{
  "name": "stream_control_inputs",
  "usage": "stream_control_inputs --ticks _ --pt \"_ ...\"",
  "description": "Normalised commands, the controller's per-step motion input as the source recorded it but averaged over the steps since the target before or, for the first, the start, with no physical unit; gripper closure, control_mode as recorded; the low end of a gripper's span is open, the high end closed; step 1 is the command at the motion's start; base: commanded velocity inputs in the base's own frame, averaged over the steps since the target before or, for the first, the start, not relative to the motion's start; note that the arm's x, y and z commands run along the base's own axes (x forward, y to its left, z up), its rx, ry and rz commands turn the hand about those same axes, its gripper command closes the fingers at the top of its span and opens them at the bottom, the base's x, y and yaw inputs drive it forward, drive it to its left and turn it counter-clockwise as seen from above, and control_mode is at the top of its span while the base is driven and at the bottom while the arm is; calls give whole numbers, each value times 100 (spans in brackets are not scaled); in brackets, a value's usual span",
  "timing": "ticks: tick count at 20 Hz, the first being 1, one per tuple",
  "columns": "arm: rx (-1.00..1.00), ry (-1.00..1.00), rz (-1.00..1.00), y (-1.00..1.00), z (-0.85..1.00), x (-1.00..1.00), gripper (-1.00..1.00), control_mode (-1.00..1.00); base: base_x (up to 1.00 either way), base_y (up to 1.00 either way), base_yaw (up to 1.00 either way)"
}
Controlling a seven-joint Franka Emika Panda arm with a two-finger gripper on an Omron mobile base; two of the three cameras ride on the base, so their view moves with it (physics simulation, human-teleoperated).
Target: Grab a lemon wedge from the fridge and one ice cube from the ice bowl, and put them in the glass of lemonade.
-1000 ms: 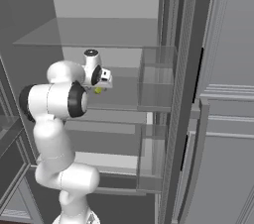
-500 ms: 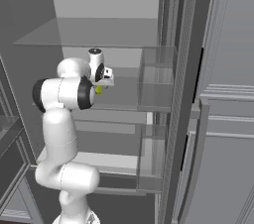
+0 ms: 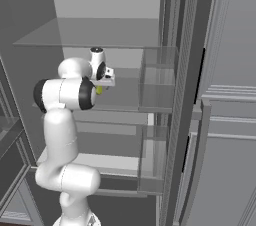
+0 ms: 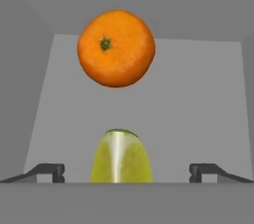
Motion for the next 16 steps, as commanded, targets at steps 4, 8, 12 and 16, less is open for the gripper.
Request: stream_control_inputs --ticks 4,8,12,16 --pt "0 -12 0 3 -3 -29 -100 -100 0 0 0" --pt "0 -9 0 0 -9 -23 -100 -100 0 0 0" --pt "0 -1 0 0 -16 -5 -100 -100 0 0 0" --pt "0 0 0 0 -7 12 -100 -100 0 0 0"
